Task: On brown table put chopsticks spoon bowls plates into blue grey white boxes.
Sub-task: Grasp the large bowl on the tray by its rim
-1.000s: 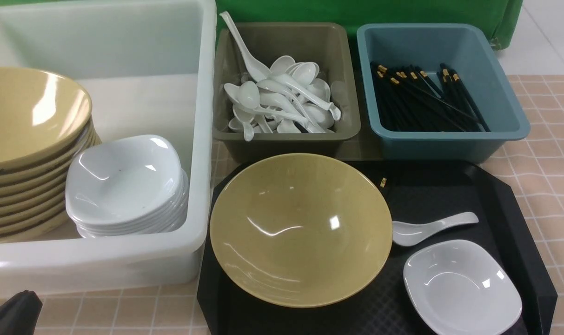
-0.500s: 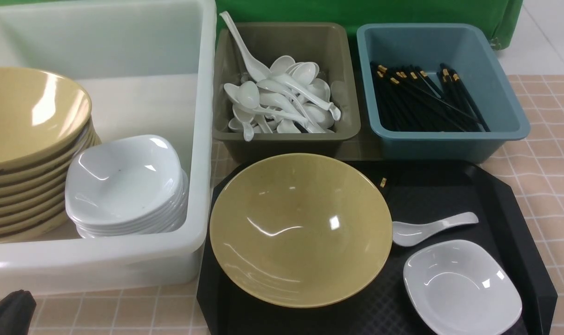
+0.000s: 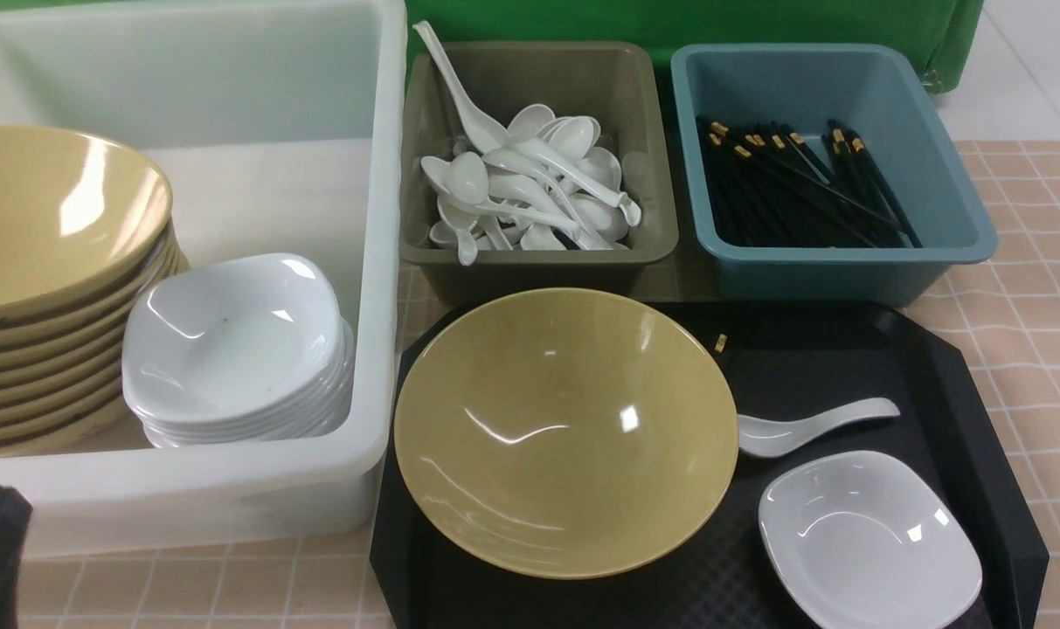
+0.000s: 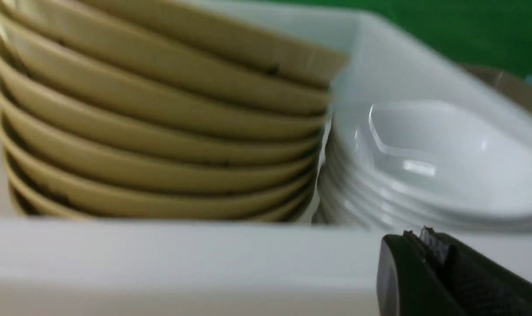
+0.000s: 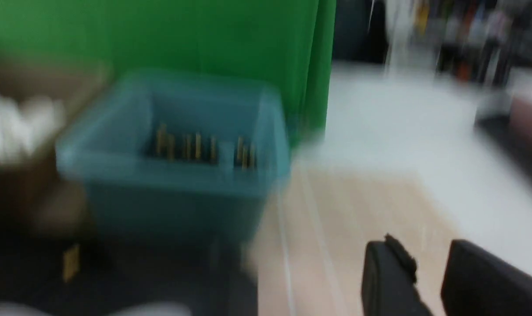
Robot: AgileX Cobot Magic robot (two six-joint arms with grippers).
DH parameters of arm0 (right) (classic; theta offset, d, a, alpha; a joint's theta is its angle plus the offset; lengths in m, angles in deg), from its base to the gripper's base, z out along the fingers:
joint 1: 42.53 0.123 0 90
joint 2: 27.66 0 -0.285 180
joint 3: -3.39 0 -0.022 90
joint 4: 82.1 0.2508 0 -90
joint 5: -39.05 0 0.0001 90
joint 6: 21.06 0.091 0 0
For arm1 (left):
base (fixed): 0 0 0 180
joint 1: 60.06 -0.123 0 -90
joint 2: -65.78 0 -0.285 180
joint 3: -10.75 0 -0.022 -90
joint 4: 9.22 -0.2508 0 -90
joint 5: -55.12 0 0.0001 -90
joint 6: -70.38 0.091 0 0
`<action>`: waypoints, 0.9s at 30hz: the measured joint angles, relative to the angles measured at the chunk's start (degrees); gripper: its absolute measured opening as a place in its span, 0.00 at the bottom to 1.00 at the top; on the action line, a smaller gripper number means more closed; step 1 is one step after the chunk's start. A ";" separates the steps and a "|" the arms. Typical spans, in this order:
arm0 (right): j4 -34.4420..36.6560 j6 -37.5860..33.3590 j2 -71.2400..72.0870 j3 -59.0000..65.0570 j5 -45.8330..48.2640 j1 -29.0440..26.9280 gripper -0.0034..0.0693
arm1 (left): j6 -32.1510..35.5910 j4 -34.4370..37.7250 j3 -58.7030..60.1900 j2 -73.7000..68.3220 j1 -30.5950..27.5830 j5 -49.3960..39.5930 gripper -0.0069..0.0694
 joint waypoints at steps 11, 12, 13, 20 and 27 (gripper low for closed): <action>-0.04 21.21 0.06 0.00 -31.76 0.00 0.37 | -2.01 0.13 0.00 0.00 0.00 39.05 0.10; -0.04 24.12 0.06 -0.26 -31.72 0.00 0.36 | -2.43 0.61 0.00 0.00 0.00 41.83 0.10; -0.04 24.44 0.06 -0.40 -31.33 0.00 0.36 | -2.72 0.82 0.00 0.00 0.00 42.80 0.10; -0.04 22.38 -1.75 -18.18 -9.41 0.00 0.13 | -6.66 1.55 -18.59 -2.94 0.00 25.28 0.10; -0.04 4.74 -14.13 -31.81 23.71 0.04 0.10 | -7.83 2.54 -35.55 -24.95 0.38 3.40 0.10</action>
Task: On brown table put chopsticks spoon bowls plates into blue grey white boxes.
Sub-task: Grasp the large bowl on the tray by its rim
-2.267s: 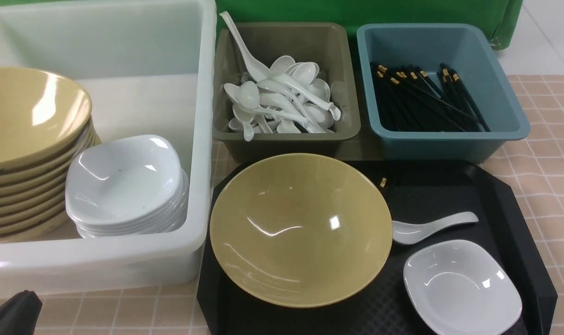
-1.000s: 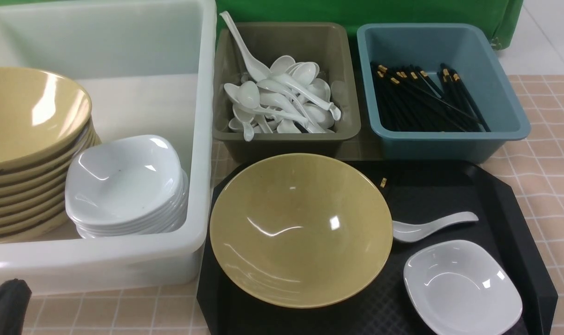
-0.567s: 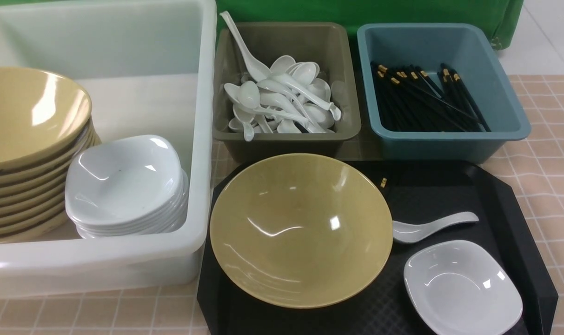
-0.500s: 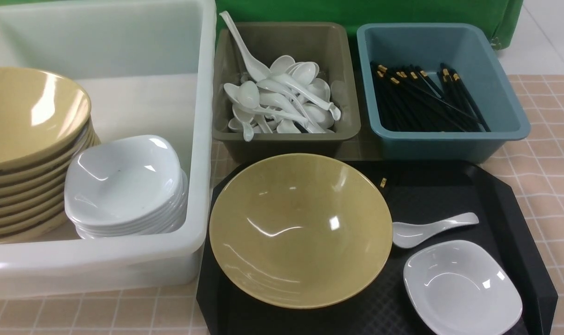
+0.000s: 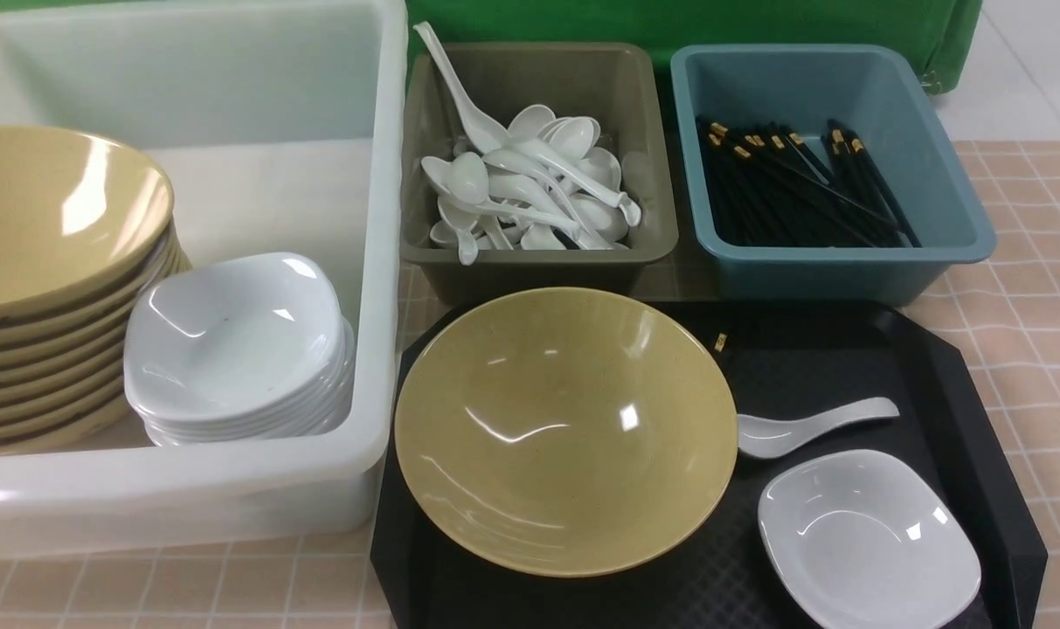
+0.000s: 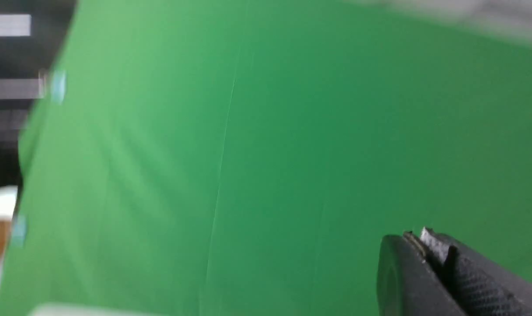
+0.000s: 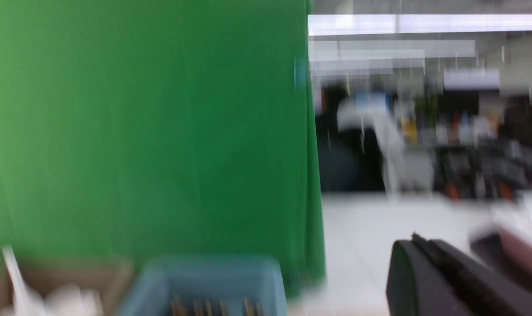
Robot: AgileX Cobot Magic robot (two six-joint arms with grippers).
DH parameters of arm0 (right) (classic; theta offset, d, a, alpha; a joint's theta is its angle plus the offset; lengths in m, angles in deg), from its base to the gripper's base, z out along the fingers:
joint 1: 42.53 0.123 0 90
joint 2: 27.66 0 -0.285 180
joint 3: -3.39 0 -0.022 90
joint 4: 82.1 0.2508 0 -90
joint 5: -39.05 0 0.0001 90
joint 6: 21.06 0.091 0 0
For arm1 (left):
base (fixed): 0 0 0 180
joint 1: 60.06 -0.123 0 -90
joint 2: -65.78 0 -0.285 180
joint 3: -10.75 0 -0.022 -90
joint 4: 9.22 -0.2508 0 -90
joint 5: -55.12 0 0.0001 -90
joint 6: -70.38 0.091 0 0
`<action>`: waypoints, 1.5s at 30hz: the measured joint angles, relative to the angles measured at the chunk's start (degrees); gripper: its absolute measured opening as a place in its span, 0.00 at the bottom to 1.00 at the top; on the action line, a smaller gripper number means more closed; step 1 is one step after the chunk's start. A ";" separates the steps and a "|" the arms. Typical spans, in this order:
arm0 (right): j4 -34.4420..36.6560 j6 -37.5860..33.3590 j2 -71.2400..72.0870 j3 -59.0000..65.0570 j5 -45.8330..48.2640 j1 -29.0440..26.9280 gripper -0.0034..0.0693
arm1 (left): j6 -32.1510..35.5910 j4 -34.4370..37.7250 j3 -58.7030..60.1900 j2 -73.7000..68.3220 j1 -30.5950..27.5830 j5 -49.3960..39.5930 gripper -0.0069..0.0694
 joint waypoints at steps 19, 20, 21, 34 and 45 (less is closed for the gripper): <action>31.75 -39.76 -14.49 10.18 16.61 12.13 0.10 | 14.55 7.82 -34.00 -54.47 36.39 -48.05 0.10; 31.97 -39.82 -14.49 10.54 15.94 12.40 0.10 | 14.55 5.60 -35.98 -58.91 38.59 -48.91 0.10; 32.01 -39.82 -14.49 10.53 15.90 12.41 0.10 | 14.38 4.97 -36.81 -60.80 39.03 -49.41 0.10; 32.43 -39.96 -14.49 10.76 14.49 12.45 0.10 | 18.23 10.74 -46.24 -82.98 43.76 -48.32 0.10; 32.43 -39.96 -14.49 10.76 14.49 12.45 0.11 | 31.52 29.73 -47.39 -81.77 45.27 -45.00 0.10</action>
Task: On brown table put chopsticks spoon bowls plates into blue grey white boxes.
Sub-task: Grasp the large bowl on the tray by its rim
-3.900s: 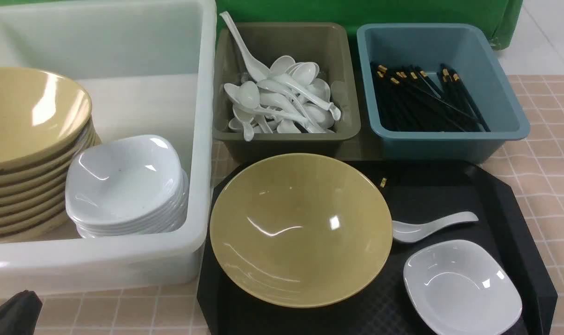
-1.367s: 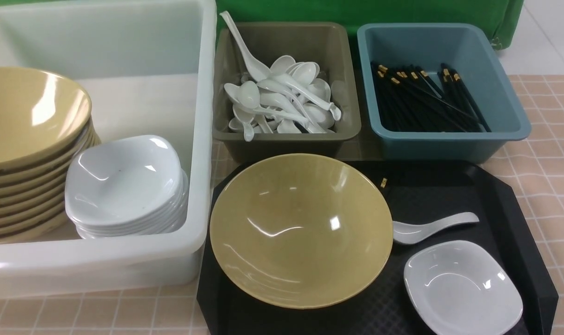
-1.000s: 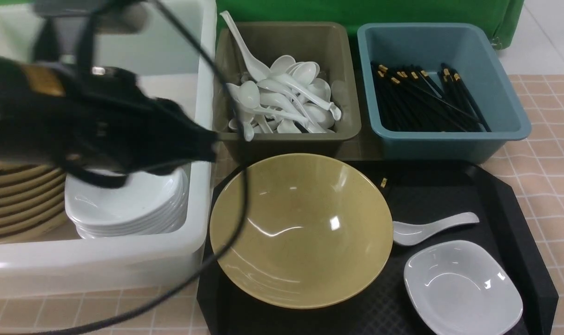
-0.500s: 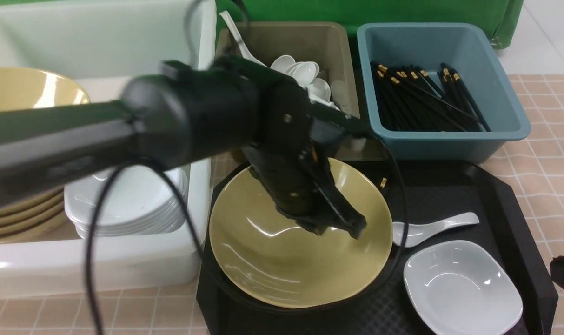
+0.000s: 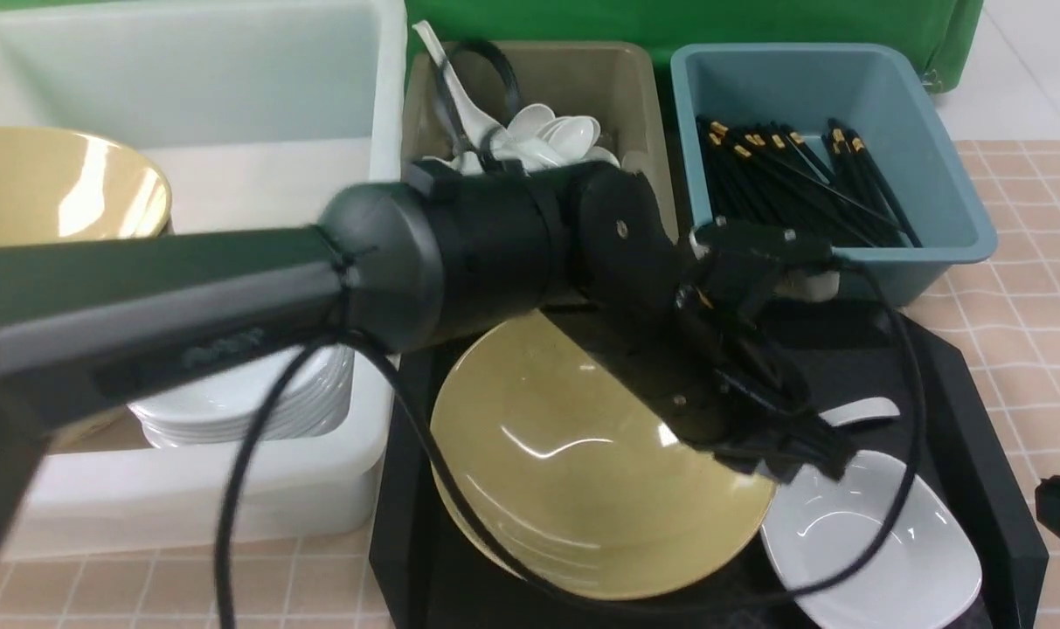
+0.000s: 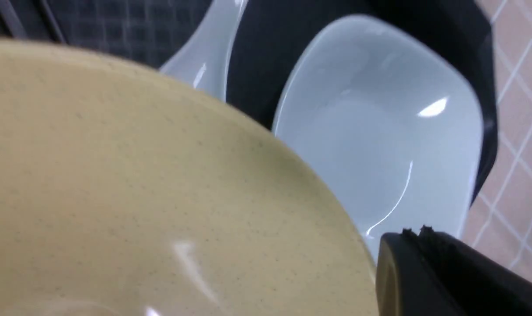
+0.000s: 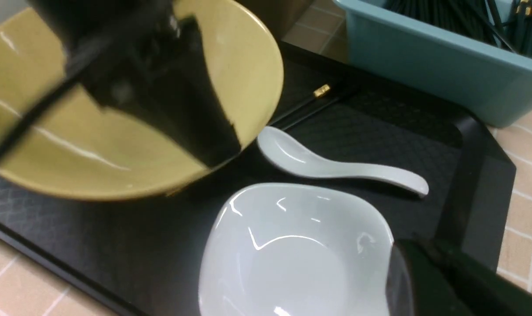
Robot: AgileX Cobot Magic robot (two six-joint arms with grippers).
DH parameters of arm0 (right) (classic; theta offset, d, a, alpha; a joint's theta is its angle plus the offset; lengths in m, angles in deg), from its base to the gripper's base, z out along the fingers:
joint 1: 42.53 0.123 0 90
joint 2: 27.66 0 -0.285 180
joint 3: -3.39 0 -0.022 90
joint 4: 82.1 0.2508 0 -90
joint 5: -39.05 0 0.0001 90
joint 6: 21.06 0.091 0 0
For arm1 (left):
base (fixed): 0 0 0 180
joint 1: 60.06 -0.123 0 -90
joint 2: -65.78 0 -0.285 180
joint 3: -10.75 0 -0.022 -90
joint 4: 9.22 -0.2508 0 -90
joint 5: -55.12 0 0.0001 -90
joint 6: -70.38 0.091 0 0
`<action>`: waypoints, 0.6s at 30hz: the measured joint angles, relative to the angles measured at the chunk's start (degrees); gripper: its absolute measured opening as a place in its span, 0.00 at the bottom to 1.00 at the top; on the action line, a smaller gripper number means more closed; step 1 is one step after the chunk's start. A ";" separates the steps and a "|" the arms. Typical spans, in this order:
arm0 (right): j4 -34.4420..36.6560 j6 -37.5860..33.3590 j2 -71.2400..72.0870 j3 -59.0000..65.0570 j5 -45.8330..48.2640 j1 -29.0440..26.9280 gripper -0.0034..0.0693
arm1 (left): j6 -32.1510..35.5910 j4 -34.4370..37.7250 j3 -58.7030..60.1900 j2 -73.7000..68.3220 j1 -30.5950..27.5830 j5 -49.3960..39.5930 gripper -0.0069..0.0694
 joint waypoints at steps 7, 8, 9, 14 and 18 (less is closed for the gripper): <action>0.00 0.00 0.00 0.00 0.00 0.00 0.11 | -3.20 -16.80 -1.05 7.37 -9.59 -4.14 0.38; 0.00 0.00 0.00 0.00 -0.04 0.00 0.12 | -4.70 -19.50 -1.07 7.48 -10.81 -4.68 0.45; 0.00 0.00 0.00 0.00 -0.10 0.00 0.12 | -6.18 -21.42 -1.07 7.42 -11.66 -5.08 0.50; 0.00 0.00 0.00 0.00 -0.22 0.00 0.12 | -10.04 -28.81 -1.07 4.59 -14.08 -6.36 0.72; 0.00 0.00 0.00 0.00 -0.22 0.00 0.12 | -10.36 -30.61 -1.07 0.39 -14.29 -6.36 0.74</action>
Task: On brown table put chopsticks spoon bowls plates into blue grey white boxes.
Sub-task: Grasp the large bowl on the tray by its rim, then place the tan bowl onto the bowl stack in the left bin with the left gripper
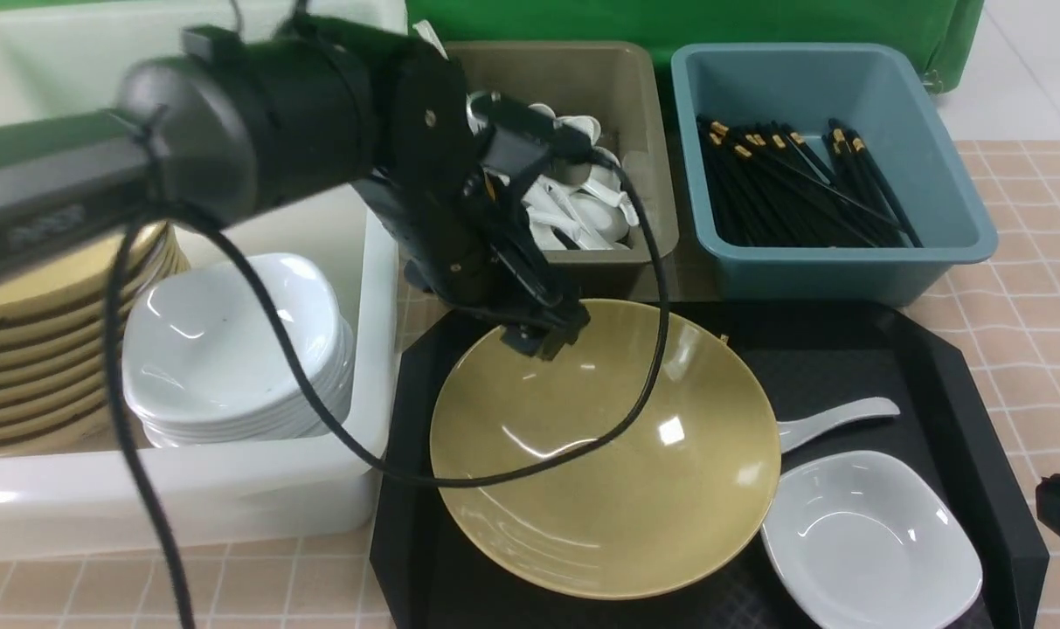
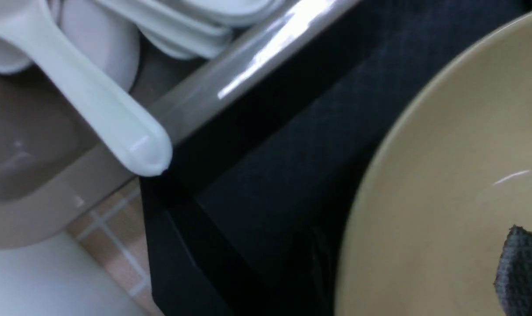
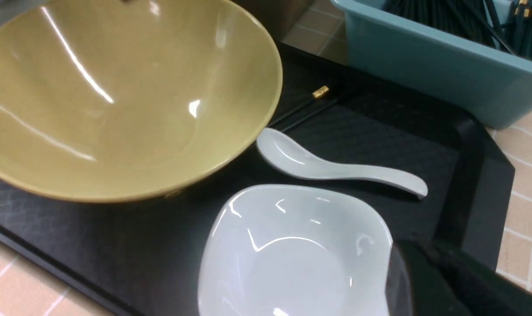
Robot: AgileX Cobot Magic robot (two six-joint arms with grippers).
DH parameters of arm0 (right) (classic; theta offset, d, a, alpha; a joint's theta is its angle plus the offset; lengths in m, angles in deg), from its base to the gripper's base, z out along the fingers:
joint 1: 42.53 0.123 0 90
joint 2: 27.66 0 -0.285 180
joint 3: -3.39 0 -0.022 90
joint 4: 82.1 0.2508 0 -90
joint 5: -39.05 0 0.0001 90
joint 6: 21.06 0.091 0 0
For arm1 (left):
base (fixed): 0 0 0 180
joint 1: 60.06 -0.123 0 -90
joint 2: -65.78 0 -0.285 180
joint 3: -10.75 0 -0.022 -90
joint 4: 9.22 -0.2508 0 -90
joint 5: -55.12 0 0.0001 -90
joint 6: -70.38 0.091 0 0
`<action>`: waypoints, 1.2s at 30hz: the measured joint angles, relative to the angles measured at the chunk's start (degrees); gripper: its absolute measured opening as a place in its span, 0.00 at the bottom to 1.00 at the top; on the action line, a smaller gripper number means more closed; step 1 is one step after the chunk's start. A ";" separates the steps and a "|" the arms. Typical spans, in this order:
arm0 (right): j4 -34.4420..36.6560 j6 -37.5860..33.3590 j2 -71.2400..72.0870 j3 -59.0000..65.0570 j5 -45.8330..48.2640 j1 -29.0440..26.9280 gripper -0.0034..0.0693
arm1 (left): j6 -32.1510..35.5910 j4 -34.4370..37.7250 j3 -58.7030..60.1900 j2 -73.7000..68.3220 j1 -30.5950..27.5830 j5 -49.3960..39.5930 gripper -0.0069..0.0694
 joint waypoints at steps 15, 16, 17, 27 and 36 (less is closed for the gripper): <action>0.00 0.00 0.00 0.00 0.00 0.00 0.14 | -0.11 4.09 -0.05 1.62 0.00 -4.49 0.14; 0.00 0.00 0.00 0.00 0.00 0.00 0.14 | -0.05 4.08 -0.05 2.62 0.00 -4.19 0.13; 0.00 0.00 0.00 0.00 0.00 0.00 0.15 | 0.42 4.50 -0.05 6.80 -0.06 -3.61 0.11; 0.00 0.00 0.00 0.00 0.19 0.00 0.16 | 2.82 4.70 -0.05 28.47 -11.40 0.48 0.10; 0.00 0.00 0.00 0.00 0.24 0.00 0.17 | -4.42 0.74 0.09 35.49 -42.76 1.78 0.10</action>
